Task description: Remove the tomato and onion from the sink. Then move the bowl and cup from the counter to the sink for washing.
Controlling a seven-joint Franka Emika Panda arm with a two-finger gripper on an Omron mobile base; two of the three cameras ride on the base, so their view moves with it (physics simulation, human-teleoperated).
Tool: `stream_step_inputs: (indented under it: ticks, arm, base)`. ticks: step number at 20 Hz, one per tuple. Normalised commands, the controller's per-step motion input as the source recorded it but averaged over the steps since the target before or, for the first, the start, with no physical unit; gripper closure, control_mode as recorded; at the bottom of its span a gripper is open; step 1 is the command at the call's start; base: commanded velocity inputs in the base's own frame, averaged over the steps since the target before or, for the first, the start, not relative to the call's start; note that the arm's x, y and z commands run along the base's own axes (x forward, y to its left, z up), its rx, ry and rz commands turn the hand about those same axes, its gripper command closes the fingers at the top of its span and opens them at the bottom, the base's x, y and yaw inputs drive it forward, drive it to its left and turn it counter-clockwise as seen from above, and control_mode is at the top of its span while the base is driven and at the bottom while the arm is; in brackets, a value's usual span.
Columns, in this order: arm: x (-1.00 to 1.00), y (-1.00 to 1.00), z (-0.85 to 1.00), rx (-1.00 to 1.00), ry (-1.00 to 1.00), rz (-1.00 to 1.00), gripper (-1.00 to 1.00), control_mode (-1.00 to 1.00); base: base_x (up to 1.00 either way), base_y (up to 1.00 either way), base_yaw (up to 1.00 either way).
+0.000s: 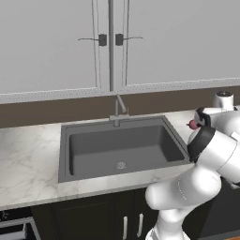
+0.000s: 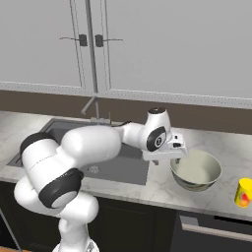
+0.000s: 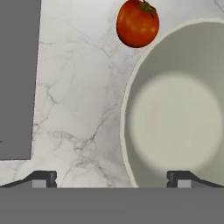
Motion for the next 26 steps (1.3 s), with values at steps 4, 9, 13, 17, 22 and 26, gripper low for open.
stream_step_inputs:
  ticks: [4,9,13,17,22,26]
  arm:
    - [0.01,-0.01,-0.16,0.00,0.00,0.11,-1.00,-1.00]
    - [0.00,0.00,-0.11,0.00,0.01,0.07,-1.00,-1.00]
    - [0.00,-0.05,-0.11,0.00,0.00,0.01,-1.00,-1.00]
    - [0.00,-0.07,-0.06,0.00,0.00,0.00,-1.00,-1.00]
    - [0.00,-0.03,-0.08,0.00,0.00,0.00,-1.00,-1.00]
    - [0.00,0.00,-0.09,0.00,0.00,0.00,-1.00,-1.00]
  base:
    - [0.00,0.00,0.00]
    - [0.00,0.00,0.00]
    - [0.00,0.00,0.00]
    - [0.00,0.00,0.00]
    - [0.00,0.00,0.00]
    - [0.00,0.00,0.00]
